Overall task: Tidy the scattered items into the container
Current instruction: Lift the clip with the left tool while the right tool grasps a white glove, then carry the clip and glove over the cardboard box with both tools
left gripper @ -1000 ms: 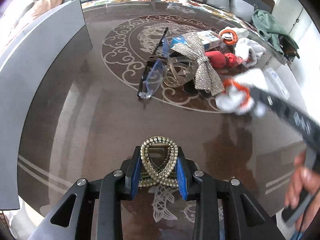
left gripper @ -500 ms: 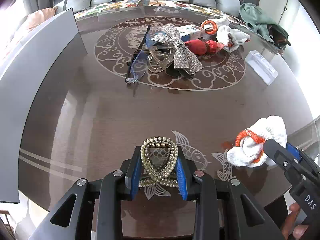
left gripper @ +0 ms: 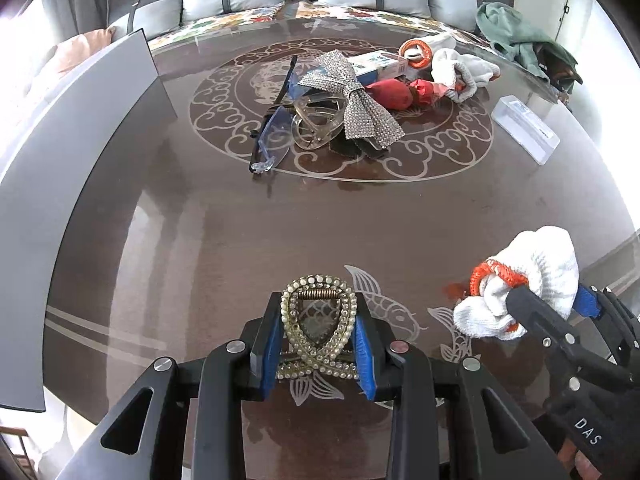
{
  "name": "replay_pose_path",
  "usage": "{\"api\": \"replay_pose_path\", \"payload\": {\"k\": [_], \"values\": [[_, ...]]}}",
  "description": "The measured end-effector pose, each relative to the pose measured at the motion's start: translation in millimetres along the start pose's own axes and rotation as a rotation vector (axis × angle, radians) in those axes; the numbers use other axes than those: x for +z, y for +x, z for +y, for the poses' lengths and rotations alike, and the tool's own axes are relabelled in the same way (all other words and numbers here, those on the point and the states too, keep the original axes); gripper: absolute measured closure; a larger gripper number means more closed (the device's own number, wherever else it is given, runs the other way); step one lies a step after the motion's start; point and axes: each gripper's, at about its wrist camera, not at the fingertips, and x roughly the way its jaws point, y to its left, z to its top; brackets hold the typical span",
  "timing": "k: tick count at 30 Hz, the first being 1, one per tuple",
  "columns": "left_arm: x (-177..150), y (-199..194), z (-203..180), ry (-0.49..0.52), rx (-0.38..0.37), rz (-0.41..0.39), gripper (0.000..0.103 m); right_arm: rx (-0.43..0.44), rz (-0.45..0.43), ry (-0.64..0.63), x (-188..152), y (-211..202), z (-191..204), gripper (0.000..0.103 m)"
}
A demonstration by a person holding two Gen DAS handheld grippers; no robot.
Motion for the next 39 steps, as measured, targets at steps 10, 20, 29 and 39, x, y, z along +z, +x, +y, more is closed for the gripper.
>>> {"api": "replay_pose_path", "payload": {"k": [10, 20, 29, 39], "values": [[-0.4, -0.1, -0.2, -0.003, 0.000, -0.006, 0.071, -0.009, 0.001, 0.008, -1.7, 2.8, -2.8, 0.036], [-0.6, -0.3, 0.7, -0.014, -0.023, -0.006, 0.067, -0.017, -0.029, 0.019, -6.1, 2.1, -2.2, 0.035], [-3.5, -2.5, 3.1, -0.027, -0.035, -0.019, 0.072, -0.029, -0.020, 0.010, -4.4, 0.7, 0.7, 0.040], [-20.6, -34.4, 44.0, -0.143, -0.204, -0.114, 0.072, -0.022, -0.113, -0.070, -6.8, -27.6, 17.6, 0.074]]}}
